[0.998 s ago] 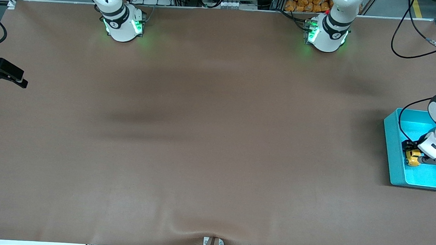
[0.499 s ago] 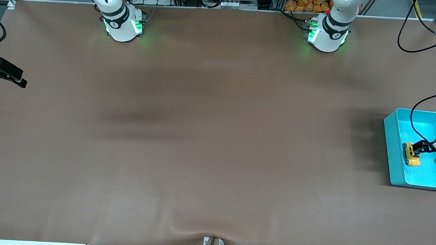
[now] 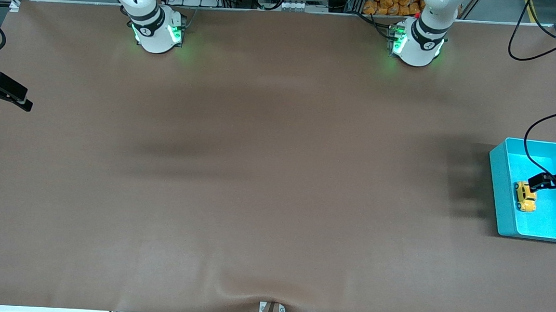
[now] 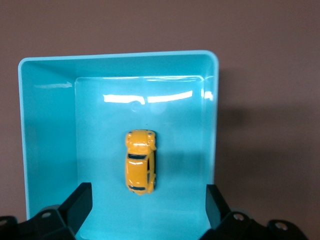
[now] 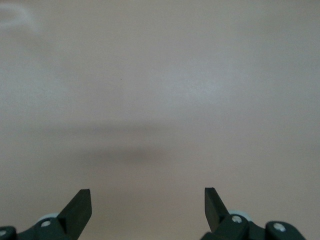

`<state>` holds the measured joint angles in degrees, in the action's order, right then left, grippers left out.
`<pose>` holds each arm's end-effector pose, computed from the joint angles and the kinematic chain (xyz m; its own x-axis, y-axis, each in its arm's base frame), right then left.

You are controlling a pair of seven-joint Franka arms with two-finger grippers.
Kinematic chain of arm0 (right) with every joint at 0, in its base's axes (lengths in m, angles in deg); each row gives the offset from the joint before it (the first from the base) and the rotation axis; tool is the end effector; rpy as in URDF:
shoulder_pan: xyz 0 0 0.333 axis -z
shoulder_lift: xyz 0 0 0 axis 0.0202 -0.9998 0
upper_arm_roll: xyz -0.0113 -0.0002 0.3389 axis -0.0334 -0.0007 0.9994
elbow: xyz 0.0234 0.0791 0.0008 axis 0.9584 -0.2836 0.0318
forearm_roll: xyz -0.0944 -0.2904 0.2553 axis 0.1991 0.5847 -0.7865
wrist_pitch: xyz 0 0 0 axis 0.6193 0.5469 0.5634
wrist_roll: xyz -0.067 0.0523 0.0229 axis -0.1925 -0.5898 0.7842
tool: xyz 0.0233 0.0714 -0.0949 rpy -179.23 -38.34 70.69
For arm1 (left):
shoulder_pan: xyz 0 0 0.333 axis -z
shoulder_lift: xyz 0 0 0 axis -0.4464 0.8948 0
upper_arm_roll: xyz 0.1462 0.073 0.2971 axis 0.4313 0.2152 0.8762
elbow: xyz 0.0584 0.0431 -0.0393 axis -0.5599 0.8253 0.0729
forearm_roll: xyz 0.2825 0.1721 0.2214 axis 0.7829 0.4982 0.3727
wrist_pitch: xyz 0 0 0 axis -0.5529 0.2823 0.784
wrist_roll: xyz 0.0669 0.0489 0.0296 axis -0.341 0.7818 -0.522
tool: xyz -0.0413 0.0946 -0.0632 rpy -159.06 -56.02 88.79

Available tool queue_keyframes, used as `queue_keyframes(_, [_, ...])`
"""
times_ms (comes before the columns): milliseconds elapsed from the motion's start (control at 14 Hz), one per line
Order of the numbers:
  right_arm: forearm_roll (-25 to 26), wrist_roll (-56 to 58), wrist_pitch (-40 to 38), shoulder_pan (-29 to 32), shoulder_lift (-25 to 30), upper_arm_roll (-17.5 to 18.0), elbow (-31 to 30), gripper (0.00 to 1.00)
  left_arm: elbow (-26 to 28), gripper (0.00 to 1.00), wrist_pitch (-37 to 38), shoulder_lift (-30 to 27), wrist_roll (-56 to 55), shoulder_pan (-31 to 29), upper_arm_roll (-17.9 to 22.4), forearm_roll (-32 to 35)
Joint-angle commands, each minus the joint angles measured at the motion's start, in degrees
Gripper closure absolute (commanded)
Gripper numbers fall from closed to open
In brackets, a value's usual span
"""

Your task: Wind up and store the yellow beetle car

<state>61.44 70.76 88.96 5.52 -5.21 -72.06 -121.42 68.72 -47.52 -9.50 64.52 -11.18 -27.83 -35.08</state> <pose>0.5782 -0.0381 0.6509 0.9991 0.0092 0.0414 0.0101 -0.9997 -0.0218 0.6082 0.2278 0.3536 0.9948 -0.0580 0.0838 -0.0436 -0.9855 -0.1641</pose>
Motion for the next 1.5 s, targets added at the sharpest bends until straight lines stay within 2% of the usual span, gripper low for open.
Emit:
queue_keyframes(0, [0.09,-0.53,0.28,-0.15,0.66,-0.13,-0.04,0.00,1.63,0.00,4.26,-4.98,-1.93,1.82,-0.39,-5.04])
queue_keyframes(285, [-0.52,-0.53,-0.07,0.21,-0.04,-0.22,-0.13,0.00,1.01,0.00,11.81,-11.66,-6.31,11.47,3.99,-9.89])
queue_keyframes(499, [-0.70,-1.49,-0.33,-0.15,-0.30,-0.13,-0.22,0.00,0.84,0.00,17.09,-16.23,-12.03,17.72,4.36,-10.24])
queue_keyframes(642, [-0.70,-1.41,-0.07,-0.41,-0.31,-0.13,-0.22,0.00,-0.04,0.00,21.13,-19.04,-15.72,23.16,6.45,-12.70])
queue_keyframes(998, [-0.61,-1.41,0.11,-1.29,-0.31,-0.05,-0.22,0.00,-8.99,0.00,37.74,-19.85,-16.26,34.06,12.34,-14.98])
queue_keyframes(1141, [-0.26,-1.32,0.28,-1.81,-0.31,0.04,-0.30,0.00,-11.28,0.00,40.91,-20.02,-18.44,35.05,13.23,-17.44])
queue_keyframes(1426, [-0.17,-1.32,1.69,-2.43,-0.39,0.04,-0.39,0.00,-15.16,0.00,44.87,-20.28,-20.57,38.92,14.20,-17.54])
